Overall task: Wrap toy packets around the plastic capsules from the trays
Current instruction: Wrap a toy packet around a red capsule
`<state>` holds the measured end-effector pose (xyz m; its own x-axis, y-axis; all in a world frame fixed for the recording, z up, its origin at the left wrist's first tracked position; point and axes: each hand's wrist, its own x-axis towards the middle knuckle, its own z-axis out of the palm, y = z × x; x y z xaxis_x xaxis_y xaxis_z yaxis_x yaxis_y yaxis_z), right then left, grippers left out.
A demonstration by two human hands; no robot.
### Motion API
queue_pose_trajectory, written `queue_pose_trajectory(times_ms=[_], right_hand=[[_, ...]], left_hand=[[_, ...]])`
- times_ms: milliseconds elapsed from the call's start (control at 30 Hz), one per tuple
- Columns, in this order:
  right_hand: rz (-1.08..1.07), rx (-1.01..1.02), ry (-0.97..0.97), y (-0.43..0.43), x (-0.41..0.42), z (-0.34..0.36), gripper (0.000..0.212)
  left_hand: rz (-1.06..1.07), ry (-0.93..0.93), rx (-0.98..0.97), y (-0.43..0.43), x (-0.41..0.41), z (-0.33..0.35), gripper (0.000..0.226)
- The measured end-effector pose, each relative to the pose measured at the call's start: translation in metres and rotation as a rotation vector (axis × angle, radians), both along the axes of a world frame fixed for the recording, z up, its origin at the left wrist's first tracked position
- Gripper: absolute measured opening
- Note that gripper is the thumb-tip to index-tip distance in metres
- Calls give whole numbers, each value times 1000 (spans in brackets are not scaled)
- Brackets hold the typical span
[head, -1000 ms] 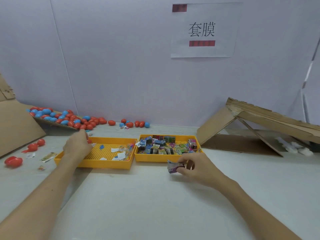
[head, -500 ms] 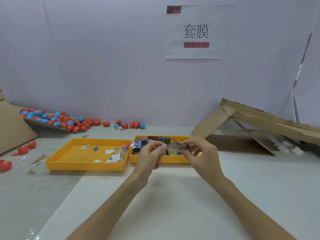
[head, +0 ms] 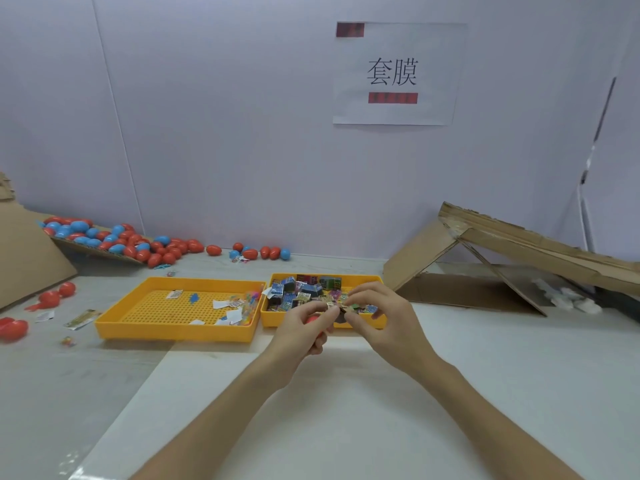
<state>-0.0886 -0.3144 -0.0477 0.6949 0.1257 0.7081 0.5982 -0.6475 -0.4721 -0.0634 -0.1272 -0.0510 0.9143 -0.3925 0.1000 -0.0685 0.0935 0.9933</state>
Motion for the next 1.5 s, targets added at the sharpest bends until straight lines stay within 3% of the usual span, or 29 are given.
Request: queue_pose_trajectory(times_ms=[367,733,1200,1333,1500], right_hand=[[-4,-61,-40,2,0,0,13],[-19,-28,-53,3,-4,0,9],[8,-26,-57,6,-6,2,13],[9,-25,-27,5,-6,2,19],[6,12,35,6,-6,0,13]], left_hand=[[-133,143,-168,1,1,-2,36],[-8,-15,-33,-2,1,-8,22],[-12,-22,58,-1,0,-7,17],[26,-59,128,-1,0,-9,29],[-9,-129,159,-2,-2,-9,9]])
